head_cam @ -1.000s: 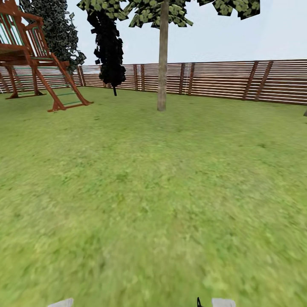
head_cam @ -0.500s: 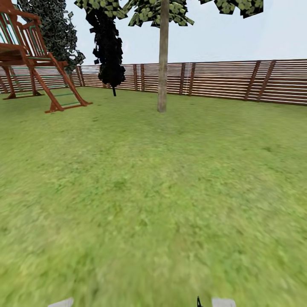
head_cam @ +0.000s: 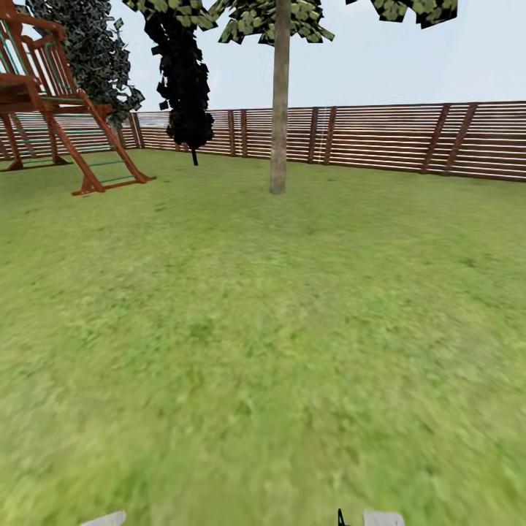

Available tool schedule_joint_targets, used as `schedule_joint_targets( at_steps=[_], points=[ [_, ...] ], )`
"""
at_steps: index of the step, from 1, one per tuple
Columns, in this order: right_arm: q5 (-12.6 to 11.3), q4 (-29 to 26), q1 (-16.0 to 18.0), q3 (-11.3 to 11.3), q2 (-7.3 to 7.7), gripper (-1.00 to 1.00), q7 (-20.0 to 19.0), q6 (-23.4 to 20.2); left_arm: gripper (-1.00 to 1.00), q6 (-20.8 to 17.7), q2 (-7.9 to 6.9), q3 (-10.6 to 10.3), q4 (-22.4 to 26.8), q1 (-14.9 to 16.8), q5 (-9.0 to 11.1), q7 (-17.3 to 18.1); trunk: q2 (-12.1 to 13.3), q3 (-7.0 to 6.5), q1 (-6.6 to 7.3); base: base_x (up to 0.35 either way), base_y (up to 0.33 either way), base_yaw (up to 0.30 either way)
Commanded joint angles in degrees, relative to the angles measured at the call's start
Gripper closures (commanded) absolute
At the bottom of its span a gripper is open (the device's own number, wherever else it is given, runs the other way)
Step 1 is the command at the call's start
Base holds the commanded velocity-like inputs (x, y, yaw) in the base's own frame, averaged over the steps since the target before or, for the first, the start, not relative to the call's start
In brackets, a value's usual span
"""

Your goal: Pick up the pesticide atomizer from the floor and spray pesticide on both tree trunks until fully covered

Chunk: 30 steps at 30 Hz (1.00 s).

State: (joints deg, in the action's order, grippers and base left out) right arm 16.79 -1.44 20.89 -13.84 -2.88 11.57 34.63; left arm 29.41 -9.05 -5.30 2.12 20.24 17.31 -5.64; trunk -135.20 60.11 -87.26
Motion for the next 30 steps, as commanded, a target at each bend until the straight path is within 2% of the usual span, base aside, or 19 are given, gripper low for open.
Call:
schedule_joint_targets(
  at_steps=[1, 30],
  points=[
    [0.61, 0.04, 0.03, -0.31, -0.02, -1.00, 0.38, 0.09, 1.00, 0.13, 0.00, -0.50, -0.01, 0.04, 0.18, -0.34, -0.02, 0.05, -0.02, 0.340, 0.000, 0.000],
    [0.61, 0.04, 0.03, -0.31, -0.02, -1.00, 0.38, 0.09, 1.00, 0.13, 0.00, -0.49, -0.01, 0.05, 0.18, -0.34, -0.02, 0.05, -0.02, 0.340, 0.000, 0.000]
  ],
)
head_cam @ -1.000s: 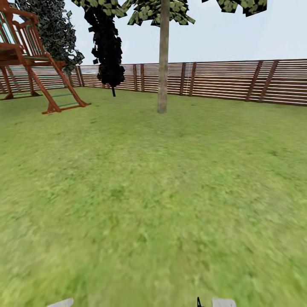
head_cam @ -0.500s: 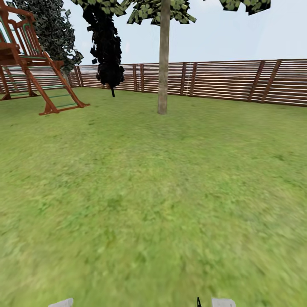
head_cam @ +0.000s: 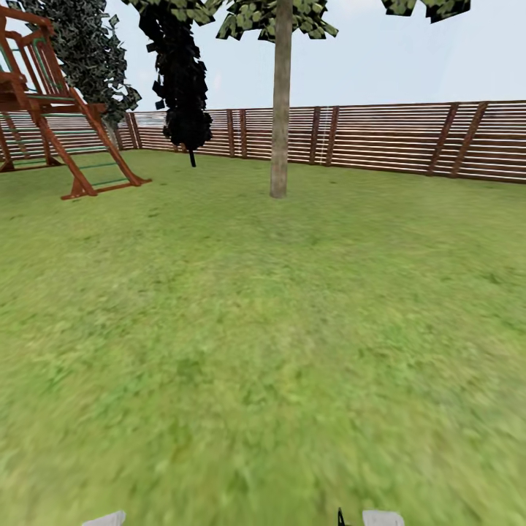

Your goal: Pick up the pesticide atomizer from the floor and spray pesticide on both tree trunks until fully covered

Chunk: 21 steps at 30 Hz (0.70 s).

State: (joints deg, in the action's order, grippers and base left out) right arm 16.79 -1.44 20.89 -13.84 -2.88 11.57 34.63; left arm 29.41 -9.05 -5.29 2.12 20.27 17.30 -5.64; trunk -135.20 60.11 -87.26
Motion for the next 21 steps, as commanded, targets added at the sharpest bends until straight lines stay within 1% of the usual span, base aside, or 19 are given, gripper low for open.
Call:
schedule_joint_targets(
  at_steps=[1, 21],
  points=[
    [0.61, 0.04, 0.03, -0.31, -0.02, -1.00, 0.38, 0.10, 1.00, 0.13, 0.00, -0.50, -0.01, 0.01, 0.19, -0.34, -0.02, 0.05, -0.02, 0.340, 0.000, 0.000],
    [0.61, 0.04, 0.03, -0.31, -0.02, -1.00, 0.38, 0.10, 1.00, 0.21, 0.00, -0.51, -0.01, -0.04, 0.17, -0.34, -0.02, 0.05, -0.02, 0.340, 0.000, 0.000]
  ],
)
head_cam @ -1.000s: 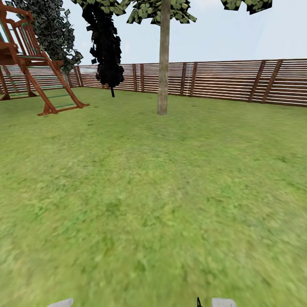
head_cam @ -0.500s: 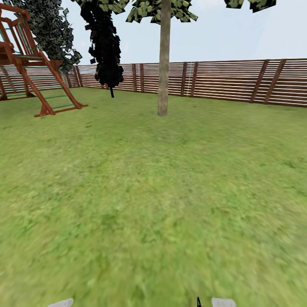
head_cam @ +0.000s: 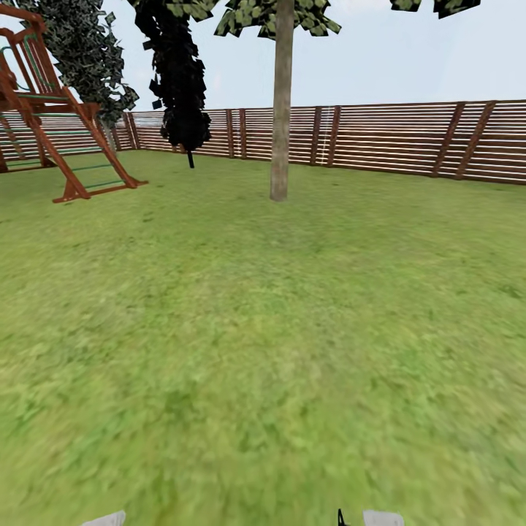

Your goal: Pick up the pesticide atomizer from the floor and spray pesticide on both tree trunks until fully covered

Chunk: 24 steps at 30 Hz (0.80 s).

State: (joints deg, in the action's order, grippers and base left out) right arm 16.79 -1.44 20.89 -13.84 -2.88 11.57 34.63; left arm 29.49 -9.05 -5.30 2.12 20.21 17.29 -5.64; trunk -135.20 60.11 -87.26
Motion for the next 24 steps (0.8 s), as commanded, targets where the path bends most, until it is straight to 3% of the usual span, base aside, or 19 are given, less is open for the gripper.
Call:
schedule_joint_targets(
  at_steps=[1, 24],
  points=[
    [0.61, 0.04, 0.03, -0.31, -0.02, -1.00, 0.38, 0.09, 1.00, 0.13, 0.00, -0.50, -0.01, 0.03, 0.19, -0.34, -0.02, 0.05, -0.02, 0.340, 0.000, 0.000],
    [0.61, 0.04, 0.03, -0.31, -0.02, -1.00, 0.38, 0.08, 1.00, 0.04, 0.00, -0.49, -0.01, 0.02, 0.17, -0.34, -0.02, 0.05, -0.02, 0.340, 0.000, 0.000]
  ],
)
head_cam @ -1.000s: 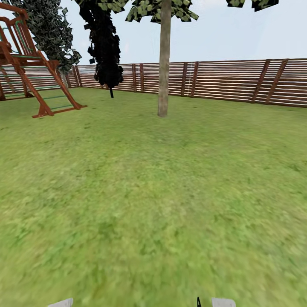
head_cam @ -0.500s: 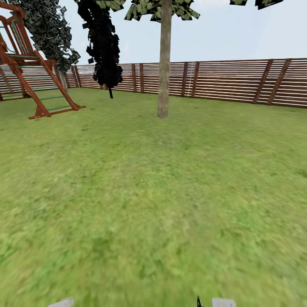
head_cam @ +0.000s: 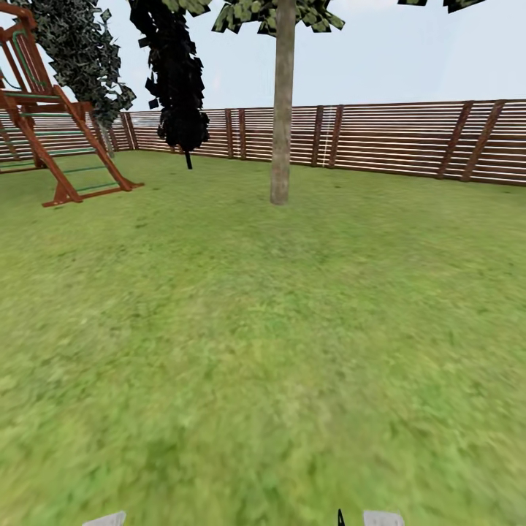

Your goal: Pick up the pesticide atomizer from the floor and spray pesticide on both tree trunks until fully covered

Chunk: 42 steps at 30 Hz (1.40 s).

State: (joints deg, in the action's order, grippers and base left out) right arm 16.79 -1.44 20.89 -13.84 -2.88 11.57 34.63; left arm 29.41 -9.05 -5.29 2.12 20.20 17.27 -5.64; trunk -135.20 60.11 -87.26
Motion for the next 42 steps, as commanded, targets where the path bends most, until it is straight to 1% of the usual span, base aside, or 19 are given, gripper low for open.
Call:
schedule_joint_targets(
  at_steps=[1, 42],
  points=[
    [0.61, 0.04, 0.03, -0.31, -0.02, -1.00, 0.38, 0.09, 1.00, 0.13, 0.00, -0.50, -0.01, 0.02, 0.20, -0.34, -0.02, 0.05, -0.02, 0.340, 0.000, 0.000],
    [0.61, 0.05, 0.03, -0.31, -0.02, -1.00, 0.38, 0.09, 1.00, 0.21, 0.00, -0.51, -0.01, 0.02, 0.22, -0.34, -0.02, 0.05, -0.02, 0.340, 0.000, 0.000]
  ],
)
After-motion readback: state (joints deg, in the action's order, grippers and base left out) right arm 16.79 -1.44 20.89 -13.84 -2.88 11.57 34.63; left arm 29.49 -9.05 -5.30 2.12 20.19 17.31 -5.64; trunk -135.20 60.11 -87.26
